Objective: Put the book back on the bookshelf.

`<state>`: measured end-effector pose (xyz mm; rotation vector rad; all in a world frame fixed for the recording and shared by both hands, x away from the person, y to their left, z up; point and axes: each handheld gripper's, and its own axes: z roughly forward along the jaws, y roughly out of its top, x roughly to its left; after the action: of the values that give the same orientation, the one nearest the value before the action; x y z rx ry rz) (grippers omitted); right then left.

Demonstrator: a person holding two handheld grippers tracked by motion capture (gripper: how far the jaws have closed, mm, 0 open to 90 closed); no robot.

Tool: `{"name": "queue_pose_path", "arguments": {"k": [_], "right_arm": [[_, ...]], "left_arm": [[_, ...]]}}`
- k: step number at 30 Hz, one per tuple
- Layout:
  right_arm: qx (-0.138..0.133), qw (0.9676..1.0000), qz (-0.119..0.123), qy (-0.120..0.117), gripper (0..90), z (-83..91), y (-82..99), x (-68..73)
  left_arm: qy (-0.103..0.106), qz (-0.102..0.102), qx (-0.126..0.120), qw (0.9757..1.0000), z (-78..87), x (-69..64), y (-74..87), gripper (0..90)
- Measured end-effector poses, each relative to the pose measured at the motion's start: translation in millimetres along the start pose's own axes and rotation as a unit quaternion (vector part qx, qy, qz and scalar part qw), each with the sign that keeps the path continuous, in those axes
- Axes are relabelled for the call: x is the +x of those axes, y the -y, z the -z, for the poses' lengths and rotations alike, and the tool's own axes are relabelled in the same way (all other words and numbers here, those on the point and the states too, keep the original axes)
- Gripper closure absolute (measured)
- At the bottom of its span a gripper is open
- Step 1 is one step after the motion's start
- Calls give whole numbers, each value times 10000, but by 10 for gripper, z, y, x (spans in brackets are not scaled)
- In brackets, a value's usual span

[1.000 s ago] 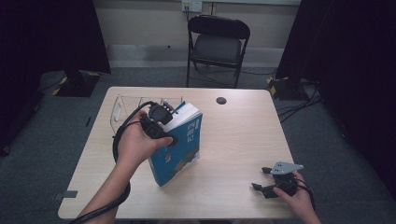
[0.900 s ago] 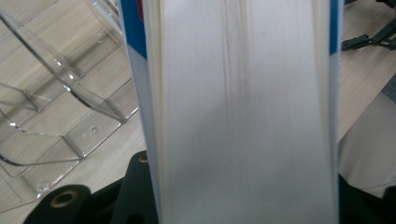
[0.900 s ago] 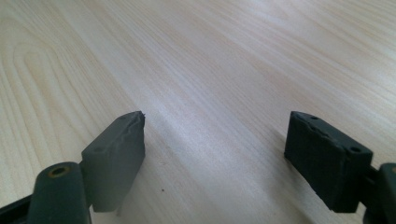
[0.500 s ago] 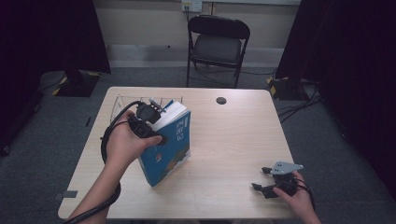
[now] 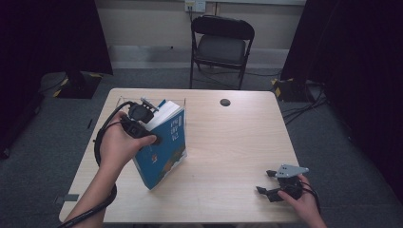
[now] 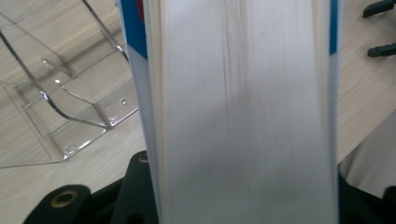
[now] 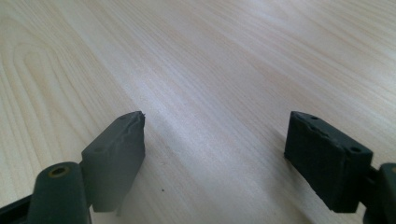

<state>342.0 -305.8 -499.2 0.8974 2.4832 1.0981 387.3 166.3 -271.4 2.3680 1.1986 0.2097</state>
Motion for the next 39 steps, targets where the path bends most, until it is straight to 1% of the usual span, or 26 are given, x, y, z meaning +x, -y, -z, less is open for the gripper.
{"name": "queue_pose_path", "arguments": {"k": [1,4,5,8,9,13,18,20,23,26,27,30,32,39], "right_arm": [[0,10000,1,0,196,0,0,0],[-1,10000,4,0,196,0,0,-1],[-2,10000,4,0,196,0,0,-1],[-1,10000,2,0,196,0,0,-1],[-2,10000,1,-2,196,0,0,-1],[6,10000,2,-11,196,0,0,-1],[5,10000,1,-11,197,0,0,-2],[6,10000,2,-12,197,0,0,-2],[7,10000,1,-11,196,1,0,-1],[5,10000,5,-12,197,0,0,-2],[6,10000,4,-12,197,0,0,-2],[5,10000,6,-13,197,1,0,-2],[6,10000,4,-17,197,1,0,-3],[6,10000,10,-19,197,1,0,-3]], "left_arm": [[-2,57,-12,10000,-2,14,1,618],[-55,87,8,9999,-4,49,-4,618],[-85,65,36,9999,-2,63,-8,618],[-100,136,63,9998,-6,93,-14,618],[-112,185,32,9998,-12,102,-17,618],[-168,257,1,9995,2,141,-48,618],[-226,270,23,9994,14,149,-103,618],[-256,356,-26,9990,2,153,-123,618],[-298,400,-85,9987,-18,166,-148,618],[-319,500,-56,9982,-30,179,-189,618],[-337,474,-44,9983,-33,182,-204,618],[-362,529,-81,9979,-46,185,-236,617],[-368,603,-110,9974,-54,197,-253,618],[-438,660,-96,9968,-84,193,-319,617]]}}
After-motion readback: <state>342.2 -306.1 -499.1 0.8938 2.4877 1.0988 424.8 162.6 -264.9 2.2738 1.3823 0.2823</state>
